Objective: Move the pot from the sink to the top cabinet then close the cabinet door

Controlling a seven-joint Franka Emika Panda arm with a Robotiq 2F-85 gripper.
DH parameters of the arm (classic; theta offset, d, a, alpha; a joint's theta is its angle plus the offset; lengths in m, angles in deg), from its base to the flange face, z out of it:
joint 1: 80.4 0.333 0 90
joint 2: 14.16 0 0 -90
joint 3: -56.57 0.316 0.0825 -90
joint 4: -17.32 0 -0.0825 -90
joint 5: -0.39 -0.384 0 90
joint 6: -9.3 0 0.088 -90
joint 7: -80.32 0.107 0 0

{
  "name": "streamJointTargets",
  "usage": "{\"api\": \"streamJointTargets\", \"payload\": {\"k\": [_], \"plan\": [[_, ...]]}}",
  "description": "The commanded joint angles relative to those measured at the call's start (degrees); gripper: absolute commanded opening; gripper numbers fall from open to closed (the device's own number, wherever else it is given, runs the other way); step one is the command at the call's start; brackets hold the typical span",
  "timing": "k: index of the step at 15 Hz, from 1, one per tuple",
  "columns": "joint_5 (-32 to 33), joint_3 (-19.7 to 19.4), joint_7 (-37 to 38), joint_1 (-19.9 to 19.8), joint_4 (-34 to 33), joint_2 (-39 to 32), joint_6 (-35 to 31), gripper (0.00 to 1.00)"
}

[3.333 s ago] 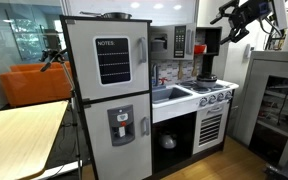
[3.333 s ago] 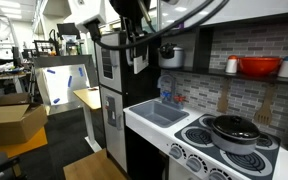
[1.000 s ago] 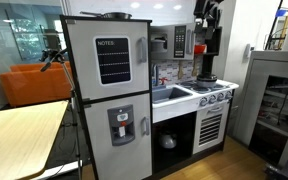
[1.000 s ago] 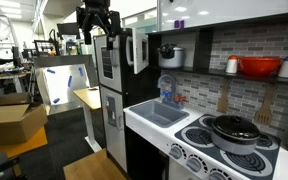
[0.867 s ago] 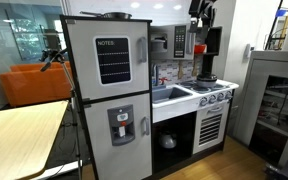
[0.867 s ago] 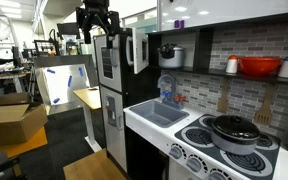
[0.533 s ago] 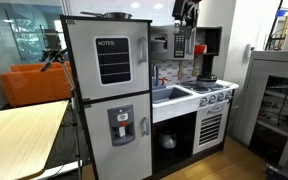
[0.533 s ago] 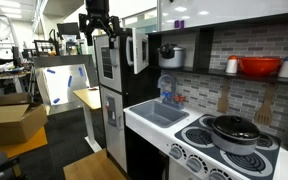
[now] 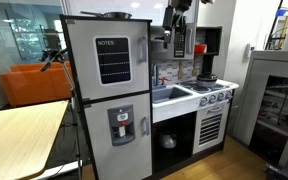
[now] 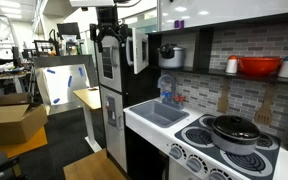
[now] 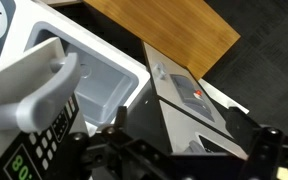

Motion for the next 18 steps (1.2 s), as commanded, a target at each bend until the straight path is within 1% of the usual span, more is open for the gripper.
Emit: {"api": "streamJointTargets", "payload": {"k": [1, 8, 12, 18], "plan": [[2.16, 0.74, -1.90, -1.08, -2.05, -2.16, -1.06, 1.00], [6.60, 0.48, -1.84, -2.55, -3.41, -4.76, -4.19, 1.00], [9.10, 0.19, -1.06, -4.07, -4.47, -6.57, -7.81, 1.00], [8.85, 0.49, -1.31, -4.70, -5.81, -9.00, -13.85, 1.00]]}}
